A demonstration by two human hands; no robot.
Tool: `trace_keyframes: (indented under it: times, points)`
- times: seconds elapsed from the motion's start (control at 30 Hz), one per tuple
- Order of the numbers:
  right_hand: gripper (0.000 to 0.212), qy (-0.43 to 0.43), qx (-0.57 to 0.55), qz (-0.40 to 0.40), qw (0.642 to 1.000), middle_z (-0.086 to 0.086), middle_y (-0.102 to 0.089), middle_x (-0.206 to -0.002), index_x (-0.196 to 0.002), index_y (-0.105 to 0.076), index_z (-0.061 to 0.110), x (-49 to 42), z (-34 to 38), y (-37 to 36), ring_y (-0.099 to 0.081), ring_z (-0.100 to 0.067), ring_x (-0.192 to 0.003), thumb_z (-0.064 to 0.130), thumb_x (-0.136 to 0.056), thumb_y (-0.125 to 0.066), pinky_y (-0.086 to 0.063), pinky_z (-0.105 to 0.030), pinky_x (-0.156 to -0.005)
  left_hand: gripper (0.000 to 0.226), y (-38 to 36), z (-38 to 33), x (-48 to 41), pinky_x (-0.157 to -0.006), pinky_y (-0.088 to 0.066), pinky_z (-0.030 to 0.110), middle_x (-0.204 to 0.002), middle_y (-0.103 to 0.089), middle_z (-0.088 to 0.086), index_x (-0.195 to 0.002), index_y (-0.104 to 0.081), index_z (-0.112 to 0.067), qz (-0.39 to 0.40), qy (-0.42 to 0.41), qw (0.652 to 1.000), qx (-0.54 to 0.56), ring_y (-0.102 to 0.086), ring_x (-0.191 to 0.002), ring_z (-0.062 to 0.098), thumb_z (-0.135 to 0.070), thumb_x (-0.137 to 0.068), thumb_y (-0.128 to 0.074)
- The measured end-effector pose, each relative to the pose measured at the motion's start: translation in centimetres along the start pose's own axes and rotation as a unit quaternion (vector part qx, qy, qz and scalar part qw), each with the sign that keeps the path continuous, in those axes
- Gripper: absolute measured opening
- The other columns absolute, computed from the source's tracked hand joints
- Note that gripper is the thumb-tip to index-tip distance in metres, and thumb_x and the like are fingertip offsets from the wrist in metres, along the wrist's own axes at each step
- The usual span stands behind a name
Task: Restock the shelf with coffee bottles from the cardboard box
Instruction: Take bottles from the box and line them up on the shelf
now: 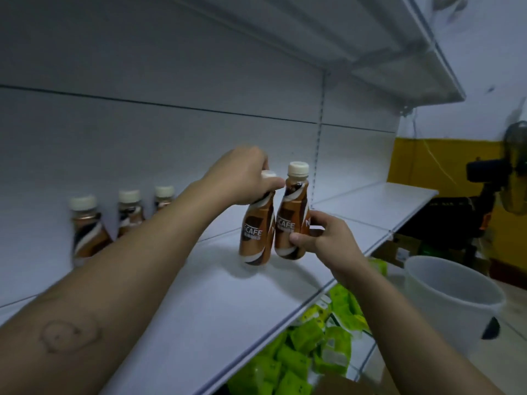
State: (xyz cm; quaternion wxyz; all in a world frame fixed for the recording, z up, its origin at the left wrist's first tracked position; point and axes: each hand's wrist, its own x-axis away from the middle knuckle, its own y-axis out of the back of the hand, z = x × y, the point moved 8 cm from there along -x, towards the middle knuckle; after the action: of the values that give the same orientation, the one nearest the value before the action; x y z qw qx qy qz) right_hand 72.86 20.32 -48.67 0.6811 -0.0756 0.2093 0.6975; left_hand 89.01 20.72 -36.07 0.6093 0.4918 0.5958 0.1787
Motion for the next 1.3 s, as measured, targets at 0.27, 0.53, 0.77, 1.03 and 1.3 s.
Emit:
trace_keyframes:
  times: [0.27, 0.53, 0.77, 1.03, 1.3]
  points:
    - [0.035, -0.035, -0.002, 0.069, 0.997, 0.010, -0.075, -0.086, -0.092, -0.070, 0.029, -3.4, -2.3, -9.2, -0.072, -0.010, -0.080, 0.004, -0.069, -0.080, -0.058, -0.033, -0.080, 0.046, 0.7, 8.9, 0.3, -0.079, -0.051, 0.042, -0.073, -0.065, -0.001, -0.089, -0.064, -0.019, -0.025, 0.077, 0.990, -0.116, -0.062, -0.071, 0.019, -0.063, -0.078, -0.057]
    - [0.035, -0.079, -0.005, 0.072, 0.994, 0.001, -0.075, -0.096, -0.096, -0.068, 0.026, -6.3, -5.9, -14.0, -0.071, -0.022, -0.090, 0.006, -0.069, -0.080, -0.055, -0.046, -0.090, 0.051, 0.1, 13.8, 0.8, -0.089, -0.028, 0.047, -0.074, -0.060, 0.000, -0.078, -0.063, -0.025, -0.035, 0.093, 0.947, -0.305, -0.051, -0.082, 0.021, -0.070, -0.083, -0.040]
    - [0.027, -0.080, 0.105, 0.124, 0.983, 0.009, -0.071, -0.088, -0.088, -0.066, 0.027, -10.5, -6.2, -15.5, -0.065, -0.009, -0.084, 0.010, -0.072, -0.078, -0.051, -0.024, -0.075, 0.057, -1.6, 15.0, -1.0, -0.080, -0.027, 0.043, -0.069, -0.055, 0.000, -0.071, -0.058, -0.023, -0.039, 0.091, 0.937, -0.334, -0.045, -0.078, 0.021, -0.074, -0.081, -0.035]
    - [0.056, -0.055, 0.072, 0.085, 0.992, 0.006, -0.068, -0.109, -0.124, -0.054, 0.024, -10.2, -7.7, -15.8, -0.067, -0.012, -0.097, 0.017, -0.075, -0.080, -0.056, -0.035, -0.087, 0.059, -1.9, 14.9, -0.6, -0.085, -0.026, 0.045, -0.081, -0.061, -0.002, -0.083, -0.059, -0.028, -0.032, 0.061, 0.931, -0.360, -0.049, -0.087, 0.022, -0.081, -0.057, -0.057]
    - [0.060, 0.017, 0.160, 0.108, 0.981, 0.031, -0.058, -0.091, -0.103, -0.046, 0.048, -9.1, -6.8, -17.1, -0.056, 0.013, -0.080, 0.047, -0.059, -0.086, -0.037, -0.008, -0.067, 0.056, -2.2, 14.9, -0.8, -0.086, -0.027, 0.046, -0.086, -0.063, 0.002, -0.089, -0.062, -0.025, -0.045, 0.063, 0.927, -0.368, -0.050, -0.094, 0.026, -0.073, -0.061, -0.062]
